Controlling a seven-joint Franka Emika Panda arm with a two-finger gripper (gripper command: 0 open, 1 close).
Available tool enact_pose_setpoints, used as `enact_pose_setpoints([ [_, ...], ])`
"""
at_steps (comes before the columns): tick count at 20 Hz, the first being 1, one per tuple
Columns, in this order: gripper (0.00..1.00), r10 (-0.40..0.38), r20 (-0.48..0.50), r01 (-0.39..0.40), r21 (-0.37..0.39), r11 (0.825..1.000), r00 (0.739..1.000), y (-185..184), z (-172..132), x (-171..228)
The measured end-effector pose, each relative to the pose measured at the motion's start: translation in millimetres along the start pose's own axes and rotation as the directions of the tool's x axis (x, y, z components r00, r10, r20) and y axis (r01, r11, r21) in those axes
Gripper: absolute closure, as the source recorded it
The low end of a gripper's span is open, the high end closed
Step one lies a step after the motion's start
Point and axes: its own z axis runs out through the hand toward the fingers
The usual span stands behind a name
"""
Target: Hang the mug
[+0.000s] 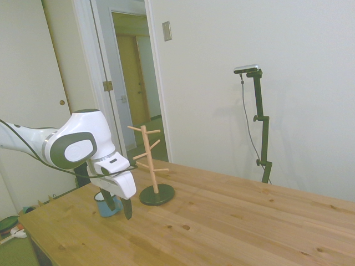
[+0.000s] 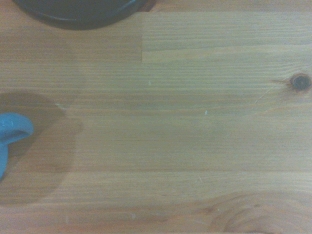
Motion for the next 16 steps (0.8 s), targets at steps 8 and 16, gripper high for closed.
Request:
enact_pose_setpoints([
  [8, 0.0, -0.101, -0.048, 0.099, -0.041, 0.994, 0.994, -16.3, 24.1, -87.3],
  [16, 0.0, -0.17, -0.151, 0.173, 0.007, 0.985, 0.974, -31.4, -19.7, -132.9],
])
